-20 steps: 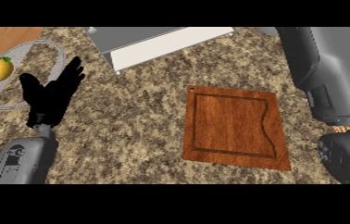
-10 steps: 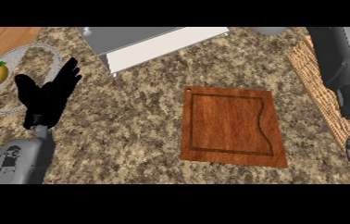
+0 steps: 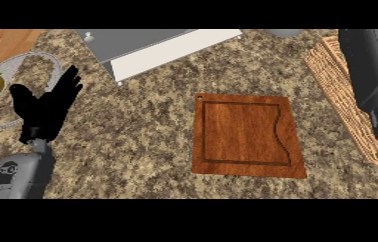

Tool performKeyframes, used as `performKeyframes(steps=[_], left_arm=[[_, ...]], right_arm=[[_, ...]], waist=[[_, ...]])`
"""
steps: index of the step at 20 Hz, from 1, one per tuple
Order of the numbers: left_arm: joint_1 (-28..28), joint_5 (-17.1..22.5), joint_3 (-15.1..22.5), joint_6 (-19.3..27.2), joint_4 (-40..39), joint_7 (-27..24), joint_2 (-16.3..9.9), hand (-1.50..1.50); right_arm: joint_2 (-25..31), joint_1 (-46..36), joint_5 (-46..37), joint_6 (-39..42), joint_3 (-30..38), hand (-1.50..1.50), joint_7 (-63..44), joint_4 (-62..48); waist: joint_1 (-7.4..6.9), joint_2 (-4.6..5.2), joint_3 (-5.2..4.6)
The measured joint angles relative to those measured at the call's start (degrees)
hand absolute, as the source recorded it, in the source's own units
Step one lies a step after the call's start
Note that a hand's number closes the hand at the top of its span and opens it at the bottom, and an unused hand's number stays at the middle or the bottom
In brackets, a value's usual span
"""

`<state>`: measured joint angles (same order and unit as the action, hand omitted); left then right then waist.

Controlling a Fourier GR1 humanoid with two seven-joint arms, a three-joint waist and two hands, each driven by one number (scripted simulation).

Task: Pick the sweet potato from the cutting board and place it in the basket

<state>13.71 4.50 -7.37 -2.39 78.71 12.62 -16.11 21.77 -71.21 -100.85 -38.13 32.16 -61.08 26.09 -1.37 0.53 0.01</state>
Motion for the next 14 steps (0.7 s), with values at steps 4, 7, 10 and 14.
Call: performKeyframes(steps=[4,7,10,14], left_arm=[[-1.42,0.10,0.04,-0.29,1.75,0.46,0.01,0.00],[-1.14,0.19,-0.34,-0.48,1.50,0.43,-0.28,0.00],[-0.81,0.19,-0.50,-0.57,0.92,0.39,-0.28,0.00],[-0.94,0.42,-0.61,-0.80,2.09,1.40,-0.39,0.00]], right_arm=[[1.20,2.94,2.31,-2.78,1.79,1.50,2.03,0.78],[2.09,5.84,0.93,-5.08,2.77,-1.50,0.59,1.83],[2.15,7.81,1.01,-6.79,4.55,-1.50,0.20,3.05],[2.45,9.64,1.42,-8.99,5.84,-1.50,0.72,2.51]], waist=[[0.16,-0.15,0.01],[0.20,0.02,-0.01],[0.33,-0.01,0.01],[0.06,-0.03,0.03]])
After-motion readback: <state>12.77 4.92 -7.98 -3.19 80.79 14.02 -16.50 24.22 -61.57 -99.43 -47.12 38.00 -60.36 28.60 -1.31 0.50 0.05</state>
